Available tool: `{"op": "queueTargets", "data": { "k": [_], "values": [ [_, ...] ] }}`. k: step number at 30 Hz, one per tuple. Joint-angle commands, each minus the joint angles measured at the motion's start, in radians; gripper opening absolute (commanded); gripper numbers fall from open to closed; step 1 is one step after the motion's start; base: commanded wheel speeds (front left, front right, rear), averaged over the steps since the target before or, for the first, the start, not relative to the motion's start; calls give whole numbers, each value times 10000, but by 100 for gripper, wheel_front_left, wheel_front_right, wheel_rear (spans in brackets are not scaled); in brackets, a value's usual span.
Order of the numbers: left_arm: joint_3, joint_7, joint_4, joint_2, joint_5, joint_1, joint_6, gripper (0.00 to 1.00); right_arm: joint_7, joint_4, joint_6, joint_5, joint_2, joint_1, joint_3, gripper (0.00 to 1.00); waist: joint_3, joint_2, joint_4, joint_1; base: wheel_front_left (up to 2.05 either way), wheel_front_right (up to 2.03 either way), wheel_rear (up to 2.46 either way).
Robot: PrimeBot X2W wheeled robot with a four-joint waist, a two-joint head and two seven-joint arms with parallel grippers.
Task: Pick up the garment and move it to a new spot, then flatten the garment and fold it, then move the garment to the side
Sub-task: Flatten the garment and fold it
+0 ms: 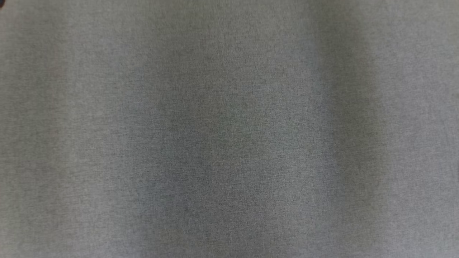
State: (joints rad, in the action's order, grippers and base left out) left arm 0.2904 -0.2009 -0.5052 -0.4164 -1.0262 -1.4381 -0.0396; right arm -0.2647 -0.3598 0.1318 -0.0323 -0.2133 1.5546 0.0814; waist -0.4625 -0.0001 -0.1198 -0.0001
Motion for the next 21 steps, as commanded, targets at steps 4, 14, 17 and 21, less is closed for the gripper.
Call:
{"op": "queueTargets", "data": {
  "k": [4,14,17,21],
  "values": [
    [319,-334,126,-119,506,972,-316,0,8,-220,-23,-172,-212,-1216,-814,0,-400,1,-90,1,0,0,0],
    [303,-656,261,876,2182,5776,-740,0,499,-1985,-23,1303,-1660,-4686,-3451,0,-151,1,16,1,0,0,0],
    [-243,-647,442,1380,2656,7090,-729,0,1487,-1468,-23,1868,-1986,-5902,-3622,0,283,1,114,1,0,0,0],
    [-695,-642,592,1960,2833,8227,-797,0,2720,-562,-23,2619,-2235,-7225,-3445,0,869,1,150,1,0,0,0]
  ]
}}
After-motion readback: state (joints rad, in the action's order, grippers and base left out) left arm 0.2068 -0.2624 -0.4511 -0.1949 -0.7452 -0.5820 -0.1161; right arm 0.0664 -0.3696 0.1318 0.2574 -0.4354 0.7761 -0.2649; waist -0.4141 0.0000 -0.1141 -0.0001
